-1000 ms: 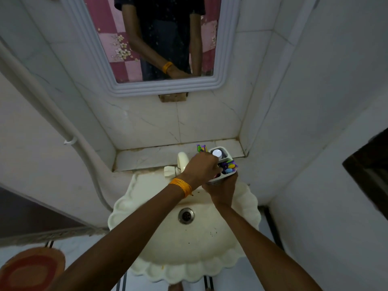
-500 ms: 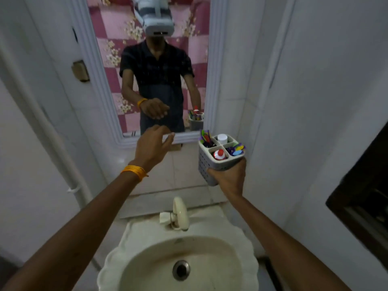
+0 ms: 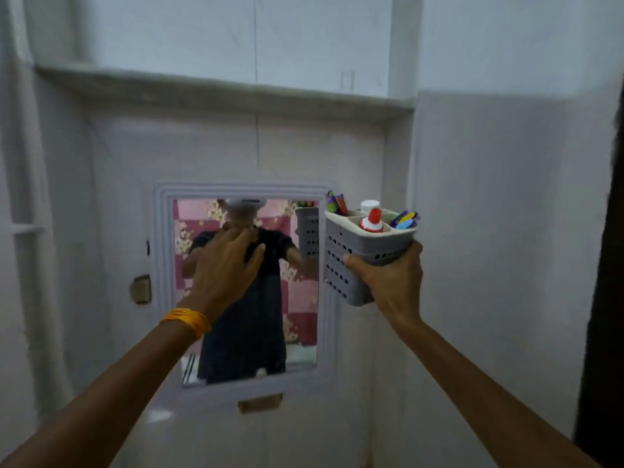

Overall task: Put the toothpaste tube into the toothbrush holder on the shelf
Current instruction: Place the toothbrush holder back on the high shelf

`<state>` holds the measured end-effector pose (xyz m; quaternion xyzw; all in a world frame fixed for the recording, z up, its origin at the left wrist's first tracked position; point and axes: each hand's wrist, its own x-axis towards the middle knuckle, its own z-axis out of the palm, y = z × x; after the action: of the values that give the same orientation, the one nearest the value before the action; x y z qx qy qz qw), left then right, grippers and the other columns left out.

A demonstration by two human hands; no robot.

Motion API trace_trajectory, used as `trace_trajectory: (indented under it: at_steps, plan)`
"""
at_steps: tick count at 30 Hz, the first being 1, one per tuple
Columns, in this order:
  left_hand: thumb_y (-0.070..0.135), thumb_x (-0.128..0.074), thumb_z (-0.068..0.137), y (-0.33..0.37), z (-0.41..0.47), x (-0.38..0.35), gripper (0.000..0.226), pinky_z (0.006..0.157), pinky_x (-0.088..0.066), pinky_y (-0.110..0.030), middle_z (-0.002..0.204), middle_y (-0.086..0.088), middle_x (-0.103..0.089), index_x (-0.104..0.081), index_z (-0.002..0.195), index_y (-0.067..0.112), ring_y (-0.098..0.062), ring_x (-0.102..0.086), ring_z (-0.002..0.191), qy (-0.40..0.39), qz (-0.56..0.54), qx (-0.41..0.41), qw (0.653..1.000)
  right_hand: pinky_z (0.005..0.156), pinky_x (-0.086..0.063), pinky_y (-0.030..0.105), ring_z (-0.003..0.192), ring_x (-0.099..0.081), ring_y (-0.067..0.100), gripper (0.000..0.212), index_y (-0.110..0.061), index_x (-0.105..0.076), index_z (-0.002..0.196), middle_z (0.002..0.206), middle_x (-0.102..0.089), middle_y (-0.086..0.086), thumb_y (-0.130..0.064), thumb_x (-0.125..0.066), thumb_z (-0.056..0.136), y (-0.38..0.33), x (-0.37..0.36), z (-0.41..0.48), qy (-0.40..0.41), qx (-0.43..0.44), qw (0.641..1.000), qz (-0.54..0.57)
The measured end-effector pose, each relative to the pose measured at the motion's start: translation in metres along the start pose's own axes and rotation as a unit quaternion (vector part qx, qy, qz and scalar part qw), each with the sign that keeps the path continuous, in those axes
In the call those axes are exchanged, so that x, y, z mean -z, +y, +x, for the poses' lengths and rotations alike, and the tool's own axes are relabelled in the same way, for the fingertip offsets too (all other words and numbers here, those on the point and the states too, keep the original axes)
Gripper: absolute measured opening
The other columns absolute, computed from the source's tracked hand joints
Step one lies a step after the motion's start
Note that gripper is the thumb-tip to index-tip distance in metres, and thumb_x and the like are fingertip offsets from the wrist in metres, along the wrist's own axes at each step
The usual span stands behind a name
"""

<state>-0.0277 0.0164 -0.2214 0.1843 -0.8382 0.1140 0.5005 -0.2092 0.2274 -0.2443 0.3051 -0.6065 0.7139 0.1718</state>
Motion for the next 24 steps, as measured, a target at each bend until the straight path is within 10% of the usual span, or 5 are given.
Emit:
trace_trajectory:
  at_steps: [13, 24]
  plan:
    - [0.034, -0.050, 0.094, 0.021, 0.185, 0.092, 0.037, 0.086, -0.046, -0.045, 0.115, -0.017, -0.063, -0.060, 0.116, 0.006, -0.035, -0.056, 0.108, 0.186, 0.072, -0.077, 0.977, 0.077, -0.055, 0.026, 0.107, -0.062, 0.016, 0.095, -0.008, -0.043, 0.138, 0.123, -0.058, 0.000, -0.048, -0.095, 0.070, -0.177, -0.006, 0.119, 0.087, 0.108, 0.988, 0.062]
    - [0.066, -0.012, 0.096, -0.016, 0.245, 0.102, 0.074, 0.064, -0.039, -0.031, 0.068, -0.009, -0.060, -0.055, 0.071, 0.010, -0.025, -0.054, 0.060, 0.029, 0.217, -0.028, 0.975, 0.096, -0.059, 0.049, 0.120, -0.063, 0.030, 0.107, -0.009, -0.041, 0.139, 0.134, -0.057, 0.008, -0.066, -0.086, 0.059, -0.257, -0.059, 0.193, 0.130, 0.116, 0.985, -0.005]
